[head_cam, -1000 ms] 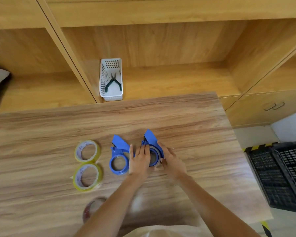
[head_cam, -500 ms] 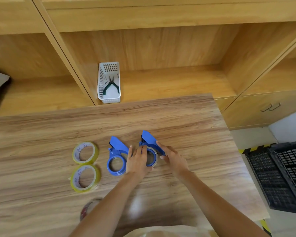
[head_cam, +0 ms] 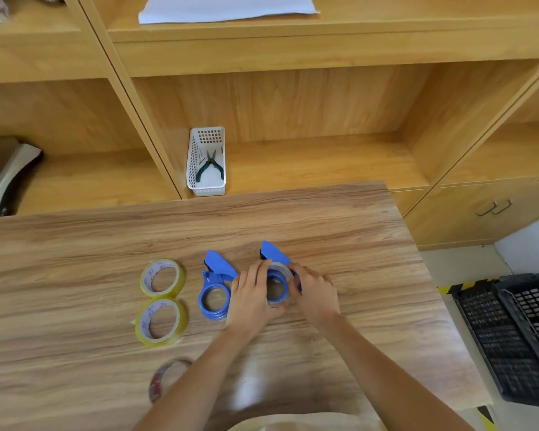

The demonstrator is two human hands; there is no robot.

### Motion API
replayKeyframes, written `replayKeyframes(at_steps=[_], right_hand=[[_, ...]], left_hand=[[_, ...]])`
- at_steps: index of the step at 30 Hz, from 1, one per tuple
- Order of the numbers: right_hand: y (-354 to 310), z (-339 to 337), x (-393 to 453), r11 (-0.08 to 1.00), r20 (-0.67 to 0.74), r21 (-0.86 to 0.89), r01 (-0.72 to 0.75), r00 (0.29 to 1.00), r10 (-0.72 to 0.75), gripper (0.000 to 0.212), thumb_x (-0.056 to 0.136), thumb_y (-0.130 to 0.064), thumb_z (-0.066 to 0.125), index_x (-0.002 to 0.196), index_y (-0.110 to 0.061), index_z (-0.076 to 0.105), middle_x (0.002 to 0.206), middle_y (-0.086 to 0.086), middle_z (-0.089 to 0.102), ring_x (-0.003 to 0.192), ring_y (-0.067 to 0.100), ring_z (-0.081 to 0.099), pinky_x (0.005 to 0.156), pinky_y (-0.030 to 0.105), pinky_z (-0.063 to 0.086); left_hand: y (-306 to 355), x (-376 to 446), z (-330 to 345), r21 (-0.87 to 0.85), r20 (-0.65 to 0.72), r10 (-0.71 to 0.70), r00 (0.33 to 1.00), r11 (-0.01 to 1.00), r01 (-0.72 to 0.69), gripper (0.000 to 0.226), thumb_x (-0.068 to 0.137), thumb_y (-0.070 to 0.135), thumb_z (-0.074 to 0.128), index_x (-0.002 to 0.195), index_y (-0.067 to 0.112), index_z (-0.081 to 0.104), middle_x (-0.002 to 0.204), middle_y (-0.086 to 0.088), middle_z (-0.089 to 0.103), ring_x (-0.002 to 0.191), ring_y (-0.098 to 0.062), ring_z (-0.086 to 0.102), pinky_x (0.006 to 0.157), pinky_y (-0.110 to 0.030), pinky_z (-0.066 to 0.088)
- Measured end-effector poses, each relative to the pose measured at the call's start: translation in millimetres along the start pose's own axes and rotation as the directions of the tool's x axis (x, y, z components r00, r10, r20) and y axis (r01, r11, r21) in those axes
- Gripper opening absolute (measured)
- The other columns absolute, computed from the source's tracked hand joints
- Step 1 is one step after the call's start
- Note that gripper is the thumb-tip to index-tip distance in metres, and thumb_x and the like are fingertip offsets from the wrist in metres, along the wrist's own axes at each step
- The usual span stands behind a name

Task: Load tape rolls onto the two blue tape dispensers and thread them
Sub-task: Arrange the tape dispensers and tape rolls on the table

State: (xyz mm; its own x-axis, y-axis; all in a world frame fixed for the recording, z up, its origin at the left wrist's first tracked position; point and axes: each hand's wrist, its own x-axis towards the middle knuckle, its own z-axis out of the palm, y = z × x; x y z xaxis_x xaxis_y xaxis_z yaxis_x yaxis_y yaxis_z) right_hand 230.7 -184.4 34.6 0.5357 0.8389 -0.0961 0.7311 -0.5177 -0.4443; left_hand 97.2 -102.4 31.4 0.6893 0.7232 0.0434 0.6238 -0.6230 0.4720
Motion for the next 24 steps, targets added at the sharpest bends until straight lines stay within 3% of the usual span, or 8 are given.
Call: replayKeyframes(at_steps=[3, 10, 13, 16, 20, 24], right_hand=[[-10.3, -5.3, -3.5, 0.997, -0.06, 0.075, 0.023, 0.998, -0.019, 0.024, 0.093, -0.032, 0.048, 0.115, -0.03, 0.057, 0.093, -0.005, 0.07, 0.08, 0.03, 0.067, 0.079, 0.037, 0.048], [-57.9, -3.9, -12.5, 0.972, -0.113, 0.08, 0.221, 0.971, -0.211, 0.025, 0.086, -0.037, 0.05, 0.105, -0.031, 0.064, 0.081, -0.007, 0.07, 0.079, 0.022, 0.068, 0.066, 0.034, 0.05], [-79.7, 9.7, -21.1, 0.948, -0.033, 0.119, 0.294, 0.956, -0.292, 0.021, 0.088, -0.035, 0.054, 0.106, -0.031, 0.065, 0.08, -0.007, 0.07, 0.081, 0.021, 0.068, 0.063, 0.032, 0.047], [-101.4, 28.2, -32.1, 0.934, 0.058, 0.138, 0.329, 0.939, -0.339, 0.025, 0.09, -0.037, 0.054, 0.113, -0.034, 0.062, 0.086, -0.007, 0.071, 0.085, 0.021, 0.068, 0.066, 0.035, 0.051], [-126.1, 54.0, -50.1, 0.913, 0.184, 0.136, 0.385, 0.896, -0.405, 0.029, 0.09, -0.04, 0.051, 0.116, -0.033, 0.06, 0.087, -0.006, 0.072, 0.089, 0.021, 0.069, 0.069, 0.035, 0.051], [-140.9, 78.1, -71.8, 0.905, 0.312, 0.142, 0.402, 0.849, -0.426, 0.029, 0.086, -0.043, 0.051, 0.113, -0.03, 0.056, 0.092, -0.005, 0.073, 0.092, 0.025, 0.068, 0.071, 0.036, 0.05]], left_hand=[[-1.5, -6.3, -13.1, -0.099, -0.083, 0.041, 0.996, 0.994, -0.05, 0.086, 0.062, 0.05, 0.069, 0.137, 0.013, 0.047, 0.135, 0.0, 0.055, 0.119, -0.02, 0.053, 0.095, -0.035, 0.048], [-33.7, -48.2, -49.1, -0.161, -0.177, -0.029, 0.984, 0.987, 0.0, 0.088, 0.066, 0.055, 0.066, 0.14, 0.01, 0.048, 0.142, -0.004, 0.053, 0.132, -0.018, 0.046, 0.107, -0.038, 0.042], [-55.2, -77.7, -59.4, -0.177, -0.211, -0.032, 0.977, 0.984, -0.006, 0.088, 0.07, 0.056, 0.071, 0.139, 0.007, 0.047, 0.139, -0.006, 0.054, 0.128, -0.017, 0.046, 0.109, -0.024, 0.034], [-74.3, -107.5, -68.4, -0.209, -0.19, -0.12, 0.974, 0.975, 0.079, 0.089, 0.07, 0.06, 0.07, 0.139, 0.009, 0.047, 0.139, -0.004, 0.052, 0.131, -0.014, 0.044, 0.11, -0.022, 0.031], [-107.3, -149.4, -72.2, -0.276, -0.135, -0.221, 0.966, 0.945, 0.177, 0.094, 0.069, 0.072, 0.065, 0.141, 0.015, 0.043, 0.141, 0.007, 0.045, 0.135, 0.005, 0.033, 0.111, -0.009, 0.024], [-133.2, -185.8, -70.1, -0.26, -0.028, -0.3, 0.954, 0.923, 0.282, 0.099, 0.061, 0.07, 0.073, 0.142, 0.023, 0.041, 0.143, 0.014, 0.043, 0.131, 0.001, 0.041, 0.102, -0.014, 0.037]])
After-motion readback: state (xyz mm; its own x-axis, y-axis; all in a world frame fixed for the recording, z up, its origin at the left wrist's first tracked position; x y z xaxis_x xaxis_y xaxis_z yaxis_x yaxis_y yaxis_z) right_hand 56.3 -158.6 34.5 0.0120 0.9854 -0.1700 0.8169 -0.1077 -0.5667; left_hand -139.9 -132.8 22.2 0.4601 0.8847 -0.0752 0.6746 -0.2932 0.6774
